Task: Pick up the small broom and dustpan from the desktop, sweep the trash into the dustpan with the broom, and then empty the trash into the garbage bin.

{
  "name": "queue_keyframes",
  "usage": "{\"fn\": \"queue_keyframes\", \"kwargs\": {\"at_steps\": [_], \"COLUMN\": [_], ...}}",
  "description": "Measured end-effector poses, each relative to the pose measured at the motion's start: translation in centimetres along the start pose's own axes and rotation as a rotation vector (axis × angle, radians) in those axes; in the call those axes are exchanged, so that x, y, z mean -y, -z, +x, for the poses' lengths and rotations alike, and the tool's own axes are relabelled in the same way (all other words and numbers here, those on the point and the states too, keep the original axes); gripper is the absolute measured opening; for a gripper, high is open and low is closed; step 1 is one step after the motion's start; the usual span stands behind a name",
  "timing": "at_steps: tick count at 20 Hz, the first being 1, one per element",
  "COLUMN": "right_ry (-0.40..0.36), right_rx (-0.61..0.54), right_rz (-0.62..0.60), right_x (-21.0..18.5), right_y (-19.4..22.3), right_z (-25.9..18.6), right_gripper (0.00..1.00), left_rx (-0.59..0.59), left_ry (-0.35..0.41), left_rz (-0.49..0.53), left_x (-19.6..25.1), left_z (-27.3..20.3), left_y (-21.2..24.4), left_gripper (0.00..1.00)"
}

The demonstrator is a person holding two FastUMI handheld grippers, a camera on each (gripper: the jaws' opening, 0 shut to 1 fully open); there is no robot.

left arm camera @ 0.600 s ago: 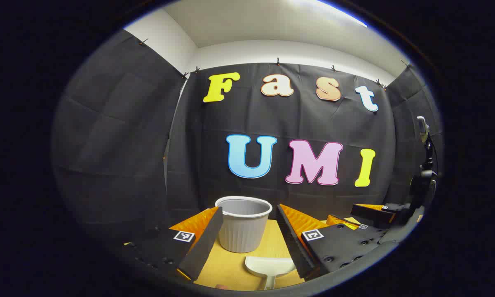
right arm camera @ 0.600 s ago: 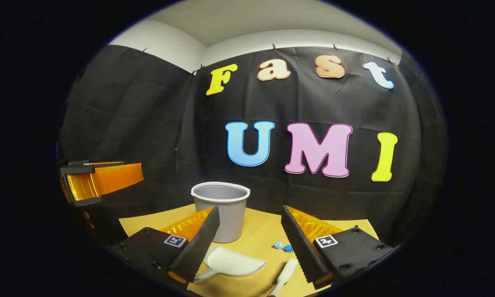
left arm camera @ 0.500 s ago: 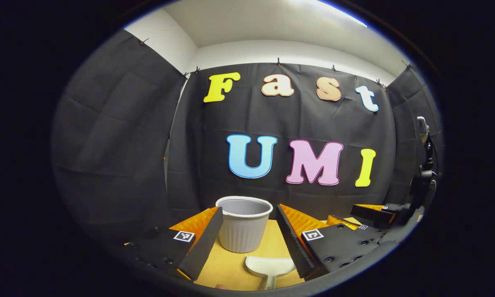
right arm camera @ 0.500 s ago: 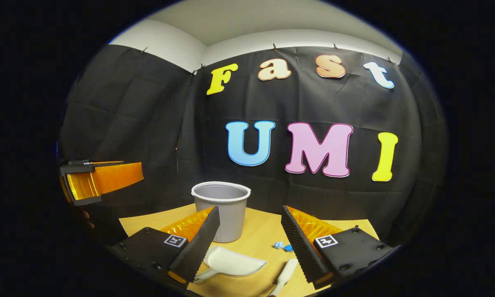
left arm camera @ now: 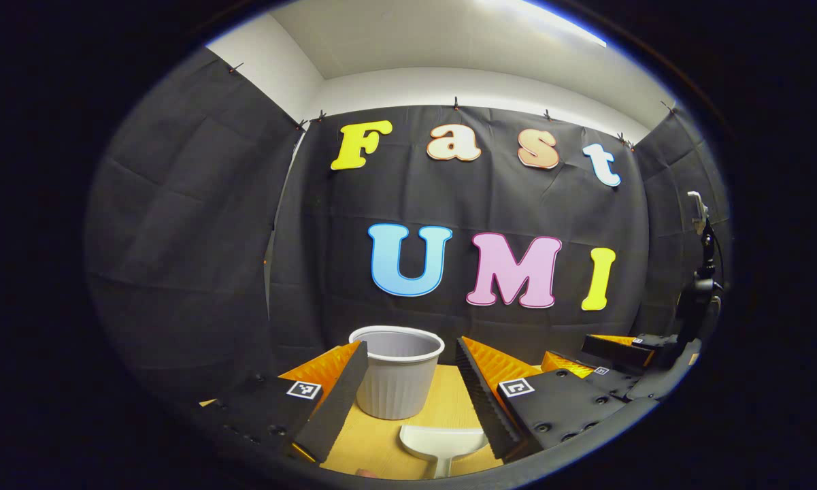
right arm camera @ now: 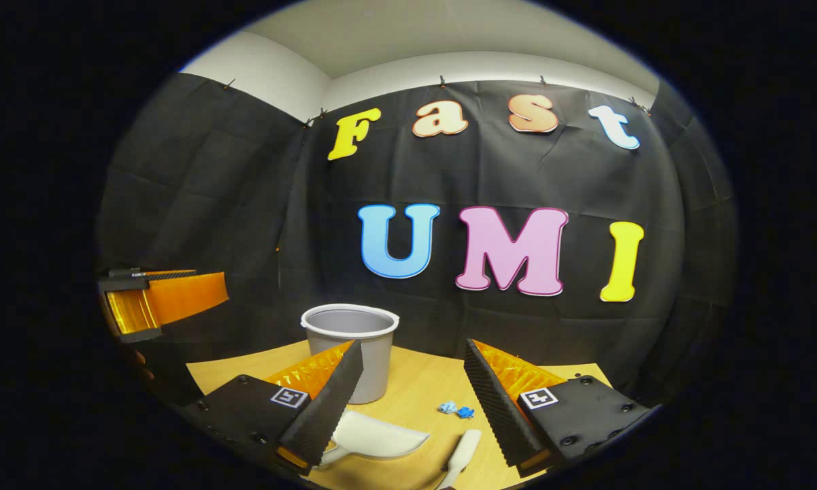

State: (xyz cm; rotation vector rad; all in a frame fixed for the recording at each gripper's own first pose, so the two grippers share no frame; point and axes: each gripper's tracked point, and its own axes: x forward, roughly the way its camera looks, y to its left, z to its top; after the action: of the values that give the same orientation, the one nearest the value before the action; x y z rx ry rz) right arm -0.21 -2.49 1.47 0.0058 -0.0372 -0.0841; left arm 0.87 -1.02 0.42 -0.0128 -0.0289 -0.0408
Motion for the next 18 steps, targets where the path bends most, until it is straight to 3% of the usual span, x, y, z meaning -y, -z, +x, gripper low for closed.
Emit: {"fn": "queue_keyframes", "kwargs": {"at_steps": [4,8,14,18], "right_ry": [0.074,0.116,0.133,0.147], "right_rx": [0.043,0.043,0.047,0.080], "right_rz": [-0.007,-0.014,-0.005,-0.011], "right_x": [1.8,2.4,1.7,0.8], "right_y": [-1.7,-1.5,-1.9,-2.9], "right_z": [-0.4,-1.2,-1.4,-1.6], "right_gripper": [0.96,0.97,0.97,0.97], "left_rx": [0.050,0.007,-0.001,0.019], "left_ry": [0.067,0.123,0.080,0.176], "left_rz": [-0.043,-0.054,0.026,0.007], "left_x": [1.4,2.4,1.5,3.1], "left_z": [0.9,2.3,3.1,2.9], "left_y": [-0.6,0.5,1.3,0.9], "left_gripper": [0.77,0.77,0.77,0.77]}}
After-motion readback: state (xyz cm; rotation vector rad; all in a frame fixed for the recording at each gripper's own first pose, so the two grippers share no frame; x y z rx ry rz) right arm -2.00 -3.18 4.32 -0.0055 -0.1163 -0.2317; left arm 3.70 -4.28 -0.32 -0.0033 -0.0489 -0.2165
